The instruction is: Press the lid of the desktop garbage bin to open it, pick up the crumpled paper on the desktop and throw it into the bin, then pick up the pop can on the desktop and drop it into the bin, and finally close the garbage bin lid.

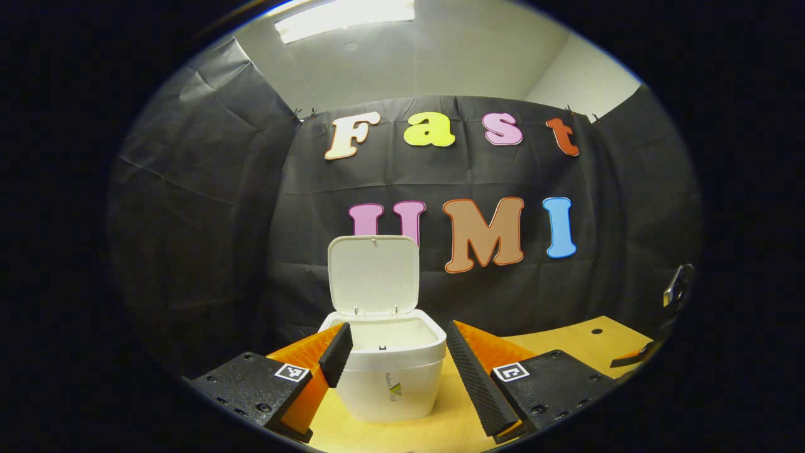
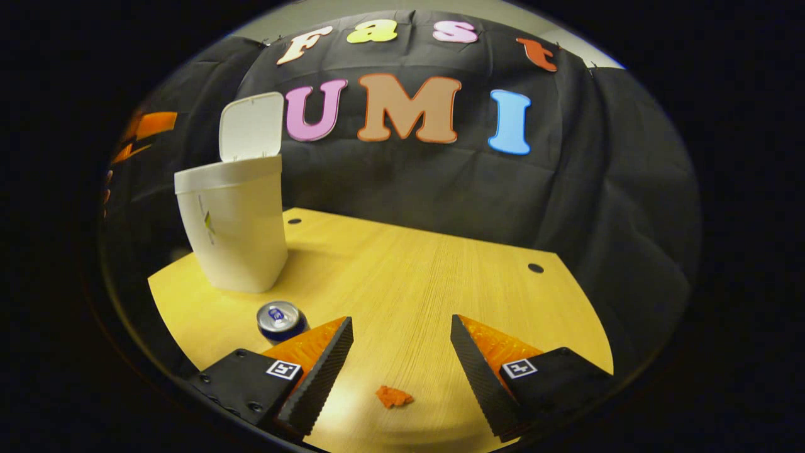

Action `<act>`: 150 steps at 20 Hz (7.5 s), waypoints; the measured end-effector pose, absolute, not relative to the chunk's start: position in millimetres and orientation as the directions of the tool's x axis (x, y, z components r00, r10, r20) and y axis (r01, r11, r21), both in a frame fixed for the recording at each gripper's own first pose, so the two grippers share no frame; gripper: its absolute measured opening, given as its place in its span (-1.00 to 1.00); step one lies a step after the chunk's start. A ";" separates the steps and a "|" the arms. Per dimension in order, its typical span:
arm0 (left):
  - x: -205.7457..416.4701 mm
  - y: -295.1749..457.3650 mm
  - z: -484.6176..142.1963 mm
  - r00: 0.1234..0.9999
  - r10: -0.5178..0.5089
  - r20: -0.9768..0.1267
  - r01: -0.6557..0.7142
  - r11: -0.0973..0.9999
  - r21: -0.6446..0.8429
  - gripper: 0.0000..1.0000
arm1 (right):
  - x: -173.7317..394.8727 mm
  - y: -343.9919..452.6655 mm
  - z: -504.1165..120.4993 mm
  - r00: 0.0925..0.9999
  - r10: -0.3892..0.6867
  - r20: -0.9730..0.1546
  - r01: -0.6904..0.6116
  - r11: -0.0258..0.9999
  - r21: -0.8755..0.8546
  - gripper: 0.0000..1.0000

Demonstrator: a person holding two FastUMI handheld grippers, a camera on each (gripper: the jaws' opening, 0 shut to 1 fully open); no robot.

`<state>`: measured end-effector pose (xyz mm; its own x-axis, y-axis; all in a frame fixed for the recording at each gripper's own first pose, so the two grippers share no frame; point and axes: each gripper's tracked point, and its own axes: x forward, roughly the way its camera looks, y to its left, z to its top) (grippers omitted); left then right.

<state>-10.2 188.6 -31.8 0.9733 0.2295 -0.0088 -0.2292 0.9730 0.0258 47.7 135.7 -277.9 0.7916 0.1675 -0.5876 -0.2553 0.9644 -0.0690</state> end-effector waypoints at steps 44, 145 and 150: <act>-14.1 220.8 -57.6 0.964 0.257 -0.071 -0.256 0.966 0.019 0.79 | 114.9 224.0 -139.9 0.834 0.393 -0.387 -0.405 0.913 0.053 -0.77; 13.9 -22.0 -337.9 0.722 -0.300 -0.623 0.289 0.950 -0.123 0.85 | 43.9 11.2 -111.6 0.914 -0.097 -0.394 0.104 0.995 -0.006 0.99; 17.3 -20.3 -313.3 0.755 -0.294 -0.587 0.289 0.952 -0.105 0.57 | 48.8 18.6 -110.1 0.918 -0.083 -0.387 0.083 0.996 -0.017 0.99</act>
